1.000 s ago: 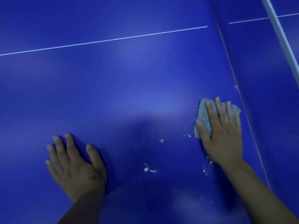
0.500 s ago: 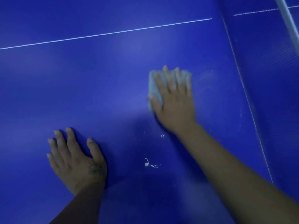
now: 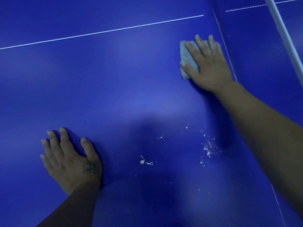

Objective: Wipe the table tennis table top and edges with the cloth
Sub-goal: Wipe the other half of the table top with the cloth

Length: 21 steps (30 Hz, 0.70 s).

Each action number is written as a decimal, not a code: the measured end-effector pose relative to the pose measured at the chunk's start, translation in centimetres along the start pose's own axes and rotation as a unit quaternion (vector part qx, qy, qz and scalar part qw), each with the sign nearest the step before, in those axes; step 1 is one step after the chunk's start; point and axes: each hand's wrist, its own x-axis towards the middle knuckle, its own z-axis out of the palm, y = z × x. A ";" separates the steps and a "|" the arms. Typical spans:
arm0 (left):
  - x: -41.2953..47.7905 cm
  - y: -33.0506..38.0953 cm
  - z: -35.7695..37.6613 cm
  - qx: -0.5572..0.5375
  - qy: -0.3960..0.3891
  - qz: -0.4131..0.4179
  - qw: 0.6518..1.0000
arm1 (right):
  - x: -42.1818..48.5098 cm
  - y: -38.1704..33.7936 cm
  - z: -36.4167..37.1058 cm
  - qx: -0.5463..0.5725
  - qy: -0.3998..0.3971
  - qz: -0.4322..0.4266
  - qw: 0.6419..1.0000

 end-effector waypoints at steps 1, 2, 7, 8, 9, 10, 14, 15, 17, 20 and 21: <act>0.0 0.0 0.0 0.000 -0.001 -0.001 1.000 | -0.4 0.5 -0.1 0.012 0.000 0.016 1.000; 0.0 -0.1 0.0 0.000 -0.003 -0.002 1.000 | -1.2 0.7 0.0 0.016 0.002 0.030 0.999; 0.0 0.1 -0.3 -0.004 -0.014 -0.007 1.000 | -9.9 0.4 1.3 0.008 0.052 0.056 0.997; 0.0 0.2 -0.3 -0.004 -0.017 -0.008 1.000 | -12.0 0.3 1.5 0.013 0.059 0.060 0.996; 0.0 0.2 -0.4 -0.005 -0.018 -0.008 1.000 | -14.2 0.1 1.8 0.017 0.062 0.063 0.996; 0.1 0.3 -0.4 -0.005 -0.019 -0.007 1.000 | -16.4 -0.2 2.0 0.019 0.062 0.064 0.996; 0.0 0.2 -0.3 -0.004 -0.008 -0.005 1.000 | -21.4 -1.5 2.5 0.020 0.027 0.056 0.998; 0.0 0.1 -0.2 -0.003 -0.004 -0.003 1.000 | -21.0 -1.5 2.3 0.018 0.016 0.046 0.999; 0.0 0.0 -0.1 -0.005 -0.004 0.000 1.000 | -18.4 -1.2 1.6 0.002 -0.002 0.013 1.000; 0.0 -0.2 0.1 -0.002 -0.002 0.003 1.000 | -11.1 -0.7 0.5 -0.005 -0.006 -0.035 0.999; 0.0 -0.3 0.2 -0.001 0.000 0.005 1.000 | -8.4 -0.8 0.3 -0.005 -0.011 -0.050 0.999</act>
